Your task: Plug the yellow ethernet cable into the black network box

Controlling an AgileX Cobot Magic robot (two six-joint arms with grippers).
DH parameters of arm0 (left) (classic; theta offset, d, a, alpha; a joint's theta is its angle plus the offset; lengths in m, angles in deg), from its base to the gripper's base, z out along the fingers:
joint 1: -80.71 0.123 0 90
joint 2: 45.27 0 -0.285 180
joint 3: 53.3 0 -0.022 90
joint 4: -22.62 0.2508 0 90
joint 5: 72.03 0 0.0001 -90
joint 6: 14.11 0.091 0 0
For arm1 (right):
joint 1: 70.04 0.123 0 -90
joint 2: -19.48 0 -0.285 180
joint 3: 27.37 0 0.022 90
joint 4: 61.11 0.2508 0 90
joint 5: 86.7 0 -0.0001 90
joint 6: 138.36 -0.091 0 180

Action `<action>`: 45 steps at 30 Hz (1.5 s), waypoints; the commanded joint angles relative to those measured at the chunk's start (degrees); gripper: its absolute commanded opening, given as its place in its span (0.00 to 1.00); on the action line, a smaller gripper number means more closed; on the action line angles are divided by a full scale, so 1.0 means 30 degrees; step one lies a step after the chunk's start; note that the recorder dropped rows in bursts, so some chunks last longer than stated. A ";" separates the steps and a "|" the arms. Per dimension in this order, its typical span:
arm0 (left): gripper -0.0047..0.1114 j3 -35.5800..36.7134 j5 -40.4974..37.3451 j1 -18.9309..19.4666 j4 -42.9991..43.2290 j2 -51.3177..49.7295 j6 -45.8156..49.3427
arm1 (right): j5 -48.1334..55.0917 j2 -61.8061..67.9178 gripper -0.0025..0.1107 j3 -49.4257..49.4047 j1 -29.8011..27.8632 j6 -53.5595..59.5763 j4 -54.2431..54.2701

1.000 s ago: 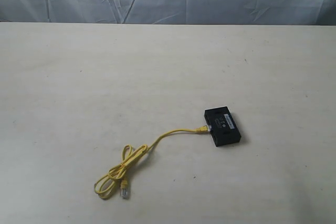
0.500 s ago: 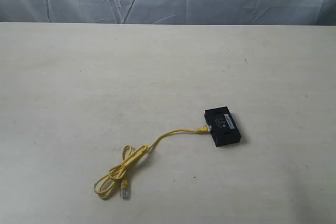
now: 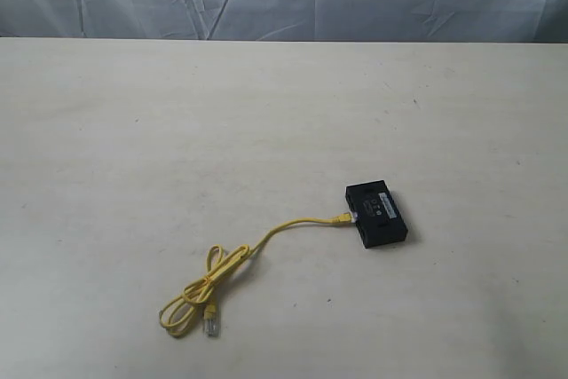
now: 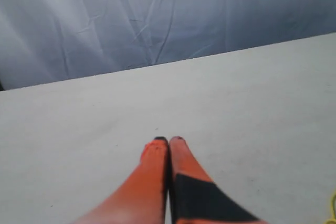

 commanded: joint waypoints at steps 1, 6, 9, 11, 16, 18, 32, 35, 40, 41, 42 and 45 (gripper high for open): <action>0.04 0.3635 0.1629 0.2045 -0.0510 0.3174 -0.0138 | -0.0257 -0.0106 0.02 -0.0027 0.0018 0.0031 0.0445; 0.04 0.8085 0.4455 0.2217 -0.0464 0.6895 -0.0138 | -0.0257 -0.0106 0.02 -0.0027 0.0018 0.0031 0.0445; 0.04 0.8784 0.3897 0.2217 -0.0464 0.8251 -0.0138 | -0.0257 -0.0106 0.02 -0.0027 0.0018 0.0031 0.0445; 0.04 0.8784 0.3037 0.2217 -0.0464 0.8251 -0.0138 | -0.0257 -0.0106 0.02 -0.0027 0.0018 0.0031 0.0445; 0.04 0.8784 0.3037 0.2217 -0.0499 0.8251 -0.0138 | -0.0257 -0.0106 0.02 -0.0027 0.0018 0.0031 0.0532; 0.04 0.8784 0.3037 0.2217 -0.0499 0.8251 -0.0138 | -0.0257 -0.0106 0.02 -0.0027 0.0018 0.0031 0.0532; 0.04 0.8784 0.3111 0.2217 0.0954 0.8251 -0.1783 | -0.0220 -0.0106 0.02 -0.0027 0.0018 0.0031 0.0529; 0.04 0.8784 0.3165 0.2217 0.1299 0.8251 -0.2112 | -0.0220 -0.0106 0.02 -0.0027 0.0018 0.0031 0.0529; 0.04 0.8784 0.3282 0.2217 0.1310 0.8251 -0.2112 | -0.0220 -0.0106 0.02 -0.0027 0.0018 0.0031 0.0529; 0.04 0.8784 0.3315 0.2217 0.1355 0.8251 -0.2112 | -0.0220 -0.0106 0.02 -0.0027 0.0018 0.0031 0.0529; 0.04 0.8784 0.3315 0.2217 0.1355 0.8251 -0.2112 | -0.0220 -0.0106 0.02 -0.0027 0.0018 0.0031 0.0529; 0.04 0.8784 0.3315 0.2217 0.1355 0.8251 -0.2112 | -0.0255 -0.0106 0.02 -0.0027 0.0018 0.0031 0.0529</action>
